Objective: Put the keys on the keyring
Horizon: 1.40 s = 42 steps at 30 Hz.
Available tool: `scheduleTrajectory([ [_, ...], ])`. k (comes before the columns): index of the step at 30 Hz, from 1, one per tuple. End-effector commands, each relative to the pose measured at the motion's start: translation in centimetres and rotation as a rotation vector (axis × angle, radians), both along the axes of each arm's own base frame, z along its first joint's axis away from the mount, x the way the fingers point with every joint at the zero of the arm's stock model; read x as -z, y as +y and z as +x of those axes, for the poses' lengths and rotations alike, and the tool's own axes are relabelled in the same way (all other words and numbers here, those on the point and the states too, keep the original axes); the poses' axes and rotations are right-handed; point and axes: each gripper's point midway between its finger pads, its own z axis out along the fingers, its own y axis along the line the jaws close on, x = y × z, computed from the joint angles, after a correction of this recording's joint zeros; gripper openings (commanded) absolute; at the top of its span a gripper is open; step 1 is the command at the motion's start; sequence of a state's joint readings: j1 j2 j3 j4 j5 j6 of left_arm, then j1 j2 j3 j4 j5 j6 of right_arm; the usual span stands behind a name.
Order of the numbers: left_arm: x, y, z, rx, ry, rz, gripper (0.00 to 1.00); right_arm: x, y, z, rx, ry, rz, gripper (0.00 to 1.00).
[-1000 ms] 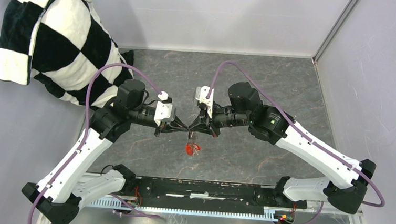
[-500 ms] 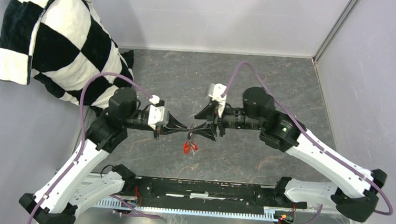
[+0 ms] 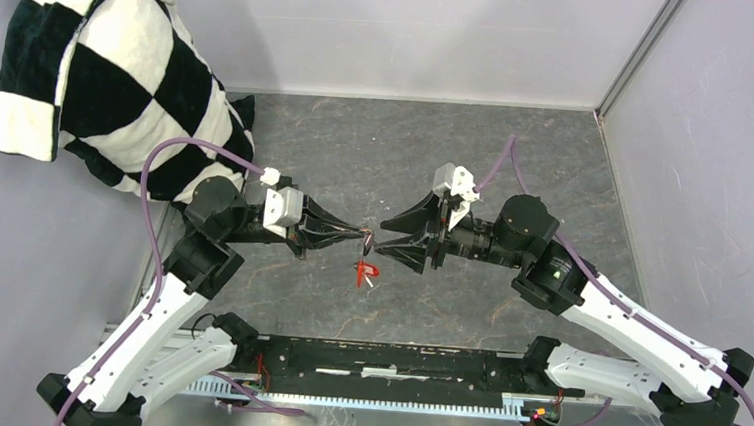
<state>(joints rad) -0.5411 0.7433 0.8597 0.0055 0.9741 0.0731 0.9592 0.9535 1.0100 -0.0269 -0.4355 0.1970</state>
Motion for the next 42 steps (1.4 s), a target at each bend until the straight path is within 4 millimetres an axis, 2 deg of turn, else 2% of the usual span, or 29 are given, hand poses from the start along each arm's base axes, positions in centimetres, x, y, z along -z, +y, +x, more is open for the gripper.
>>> scheduleTrajectory([
  [1, -2.2, 0.0, -1.1, 0.047, -0.036, -0.047, 0.02, -2.5, 0.4, -0.1, -0.021, -0.014, 0.107, 0.49],
  [6, -1.9, 0.2, -1.4, 0.050, -0.063, -0.036, 0.02, -2.5, 0.7, 0.1, -0.027, -0.005, 0.110, 0.43],
  [9, -1.8, 0.2, -1.5, 0.054, -0.074, -0.032, 0.02, -2.3, 1.0, 0.3, -0.025, 0.006, 0.103, 0.34],
  [13, -1.6, 0.2, -1.5, 0.061, -0.082, -0.021, 0.02, -2.1, 1.3, 0.5, -0.029, 0.011, 0.094, 0.28],
  [16, -1.5, 0.2, -1.6, 0.065, -0.094, -0.015, 0.02, -2.0, 1.3, 0.6, -0.033, 0.013, 0.089, 0.19],
  [20, -1.1, 0.3, -1.5, 0.061, -0.095, 0.004, 0.02, -2.0, 1.2, 0.5, -0.036, 0.007, 0.084, 0.00],
  [35, -2.3, 0.3, -1.2, 0.039, -0.142, -0.033, 0.02, 0.3, 0.2, 0.5, -0.007, 0.034, 0.018, 0.00],
  [42, -2.8, 0.3, -1.3, 0.041, -0.153, -0.042, 0.02, 1.4, 0.4, 0.5, -0.020, 0.046, -0.015, 0.00],
])
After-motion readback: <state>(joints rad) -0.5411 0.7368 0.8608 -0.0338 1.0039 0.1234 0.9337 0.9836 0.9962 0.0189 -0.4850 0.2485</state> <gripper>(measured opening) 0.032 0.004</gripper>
